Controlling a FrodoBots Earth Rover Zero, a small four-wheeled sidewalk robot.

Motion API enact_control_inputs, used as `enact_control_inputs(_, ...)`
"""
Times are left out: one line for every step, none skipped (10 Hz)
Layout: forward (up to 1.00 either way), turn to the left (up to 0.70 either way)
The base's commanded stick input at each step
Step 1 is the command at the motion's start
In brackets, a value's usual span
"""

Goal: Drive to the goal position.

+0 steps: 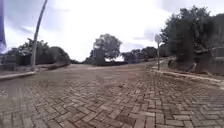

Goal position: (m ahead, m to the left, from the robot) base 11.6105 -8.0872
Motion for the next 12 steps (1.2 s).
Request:
enact_control_inputs(0.7,0.0)
enact_control_inputs(0.7,0.0)
enact_control_inputs(0.7,0.0)
enact_control_inputs(0.7,0.0)
enact_control_inputs(0.7,0.0)
enact_control_inputs(0.7,0.0)
enact_control_inputs(0.7,0.0)
enact_control_inputs(0.7,0.0)
enact_control_inputs(0.7,0.0)
enact_control_inputs(0.7,0.0)
enact_control_inputs(0.7,0.0)
enact_control_inputs(0.7,0.0)
